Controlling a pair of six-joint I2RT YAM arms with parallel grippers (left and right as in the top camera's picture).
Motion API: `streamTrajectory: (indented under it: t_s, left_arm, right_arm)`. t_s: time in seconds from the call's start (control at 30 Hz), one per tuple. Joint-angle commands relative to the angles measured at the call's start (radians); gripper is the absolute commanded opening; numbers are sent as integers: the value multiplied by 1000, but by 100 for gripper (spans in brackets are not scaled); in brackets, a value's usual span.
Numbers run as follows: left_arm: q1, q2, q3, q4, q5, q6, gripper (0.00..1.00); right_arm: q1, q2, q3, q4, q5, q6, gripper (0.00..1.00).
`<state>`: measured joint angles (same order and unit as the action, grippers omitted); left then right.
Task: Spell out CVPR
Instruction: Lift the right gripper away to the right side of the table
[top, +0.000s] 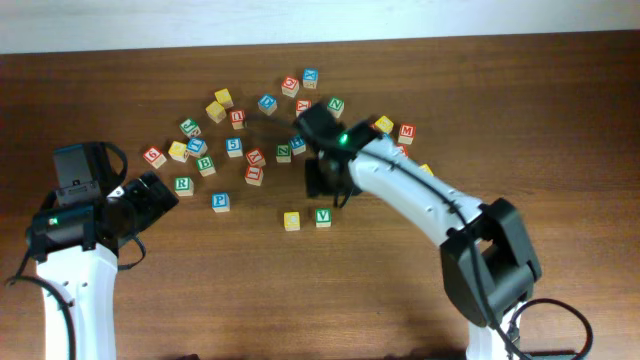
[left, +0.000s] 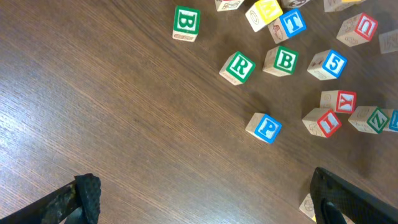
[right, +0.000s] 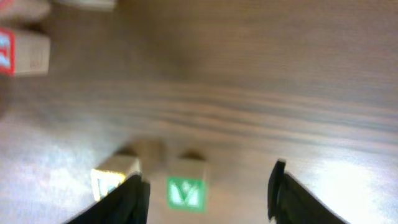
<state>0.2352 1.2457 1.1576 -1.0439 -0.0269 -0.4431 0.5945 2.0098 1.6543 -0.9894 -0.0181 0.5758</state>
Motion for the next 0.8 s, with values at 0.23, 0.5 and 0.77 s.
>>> streamTrajectory:
  t_s: [0.23, 0.5, 0.77]
  left_arm:
    - [5, -1, 10, 2, -7, -12, 99]
    - [5, -1, 10, 2, -7, -12, 99]
    - [5, -1, 10, 2, -7, -12, 99]
  right_arm:
    - [-282, -23, 183, -280, 136, -22, 98]
    - [-564, -23, 183, -399, 136, -23, 98]
    - [-742, -23, 183, -405, 135, -22, 98]
